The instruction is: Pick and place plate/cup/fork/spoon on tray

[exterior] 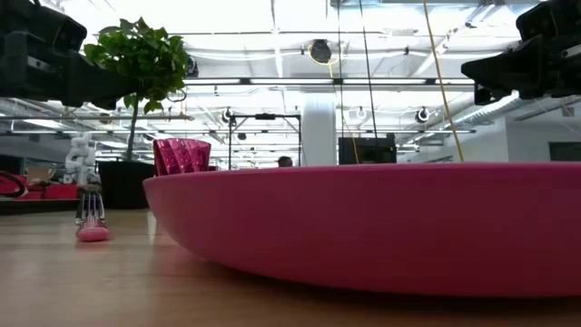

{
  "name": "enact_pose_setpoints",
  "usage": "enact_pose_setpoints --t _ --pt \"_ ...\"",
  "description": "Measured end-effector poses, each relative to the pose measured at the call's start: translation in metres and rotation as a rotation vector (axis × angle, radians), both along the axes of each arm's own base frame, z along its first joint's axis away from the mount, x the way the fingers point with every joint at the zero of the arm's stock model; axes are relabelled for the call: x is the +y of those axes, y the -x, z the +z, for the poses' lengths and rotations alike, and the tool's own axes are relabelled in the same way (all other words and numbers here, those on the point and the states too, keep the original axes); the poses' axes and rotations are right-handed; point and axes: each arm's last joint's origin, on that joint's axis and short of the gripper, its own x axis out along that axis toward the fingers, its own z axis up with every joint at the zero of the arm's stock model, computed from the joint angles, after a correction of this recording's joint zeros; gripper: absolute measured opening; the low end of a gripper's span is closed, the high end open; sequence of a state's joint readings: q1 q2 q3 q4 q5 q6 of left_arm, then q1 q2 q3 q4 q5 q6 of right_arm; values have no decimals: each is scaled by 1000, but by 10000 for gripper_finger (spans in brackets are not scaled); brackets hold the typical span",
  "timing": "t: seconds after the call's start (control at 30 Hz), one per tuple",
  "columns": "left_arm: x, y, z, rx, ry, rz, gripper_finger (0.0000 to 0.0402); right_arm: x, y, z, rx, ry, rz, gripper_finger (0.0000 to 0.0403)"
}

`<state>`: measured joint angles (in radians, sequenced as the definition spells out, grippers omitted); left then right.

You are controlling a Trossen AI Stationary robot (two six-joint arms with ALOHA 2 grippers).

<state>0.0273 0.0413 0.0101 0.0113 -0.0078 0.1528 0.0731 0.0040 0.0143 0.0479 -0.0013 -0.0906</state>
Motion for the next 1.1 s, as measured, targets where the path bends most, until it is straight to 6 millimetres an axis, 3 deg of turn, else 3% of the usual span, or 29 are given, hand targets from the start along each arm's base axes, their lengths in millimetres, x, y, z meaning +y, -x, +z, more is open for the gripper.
enact_pose_setpoints --t 0.5,0.83,1.1 --pt "0 0 0 -1 0 0 33 0 0 1 -6 -1 0 0" --pt "0 0 0 0 0 0 33 0 2 16 -137 -36 6 0" --pt "0 0 1 -11 0 2 33 -1 16 94 -283 -44 7 0"
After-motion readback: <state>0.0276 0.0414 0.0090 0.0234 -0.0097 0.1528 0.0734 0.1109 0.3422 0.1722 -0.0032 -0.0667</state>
